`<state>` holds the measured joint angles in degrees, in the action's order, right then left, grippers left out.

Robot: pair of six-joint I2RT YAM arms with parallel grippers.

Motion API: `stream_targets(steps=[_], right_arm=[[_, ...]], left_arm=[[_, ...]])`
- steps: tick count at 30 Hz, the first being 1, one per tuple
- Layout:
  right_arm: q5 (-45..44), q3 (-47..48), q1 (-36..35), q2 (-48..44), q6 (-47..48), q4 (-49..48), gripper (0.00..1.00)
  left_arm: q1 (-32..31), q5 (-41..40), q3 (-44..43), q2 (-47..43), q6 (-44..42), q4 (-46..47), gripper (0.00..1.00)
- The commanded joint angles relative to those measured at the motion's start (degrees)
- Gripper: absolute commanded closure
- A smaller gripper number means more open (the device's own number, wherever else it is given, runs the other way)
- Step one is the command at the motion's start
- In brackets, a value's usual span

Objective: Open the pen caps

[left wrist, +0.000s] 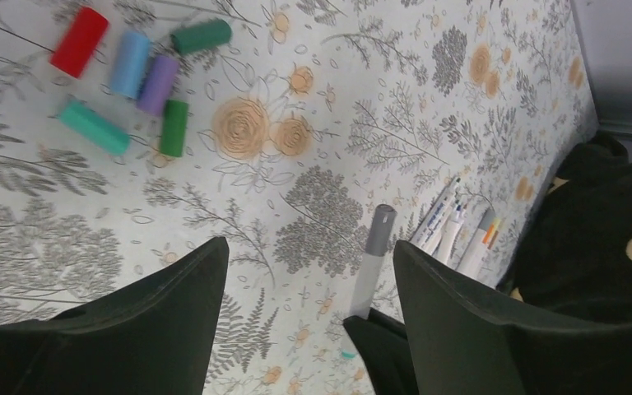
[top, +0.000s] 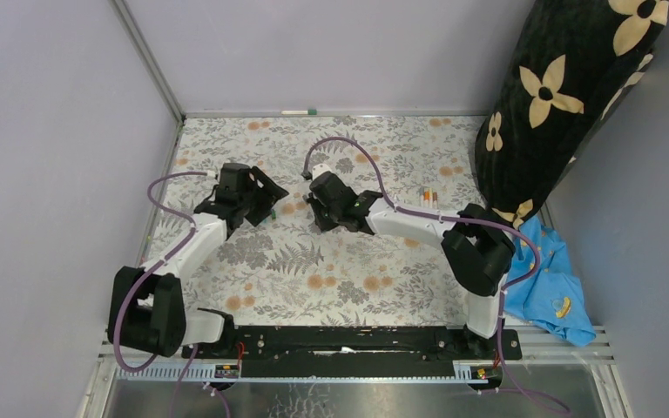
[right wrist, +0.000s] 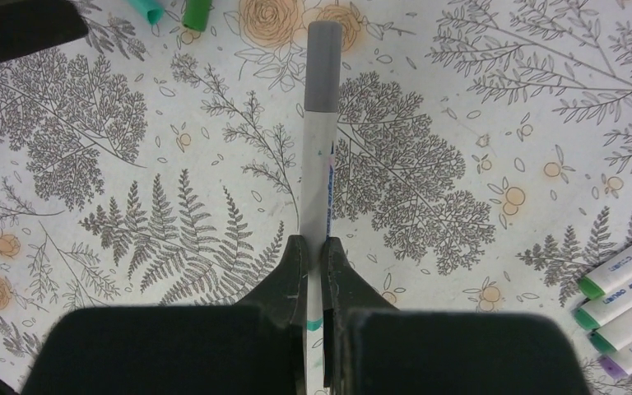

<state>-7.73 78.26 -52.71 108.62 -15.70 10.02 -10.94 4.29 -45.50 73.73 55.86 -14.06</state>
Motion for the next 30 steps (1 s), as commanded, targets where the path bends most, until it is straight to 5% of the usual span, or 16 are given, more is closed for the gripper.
stream_targets(steps=[1,15,30], right_arm=[[2.20,-2.30,0.06,-3.85,-1.43,-3.71,1.00],[2.48,-6.08,0.06,-8.09,-1.53,-5.24,1.00],[2.77,-6.98,0.07,-8.95,-1.32,-4.84,1.00]], left_arm=[[-2.49,3.95,-0.88,3.06,4.14,7.76,0.21],[-7.81,5.24,-3.47,12.39,8.49,12.82,0.25],[-9.62,6.42,-4.60,14.48,9.76,15.39,0.51]])
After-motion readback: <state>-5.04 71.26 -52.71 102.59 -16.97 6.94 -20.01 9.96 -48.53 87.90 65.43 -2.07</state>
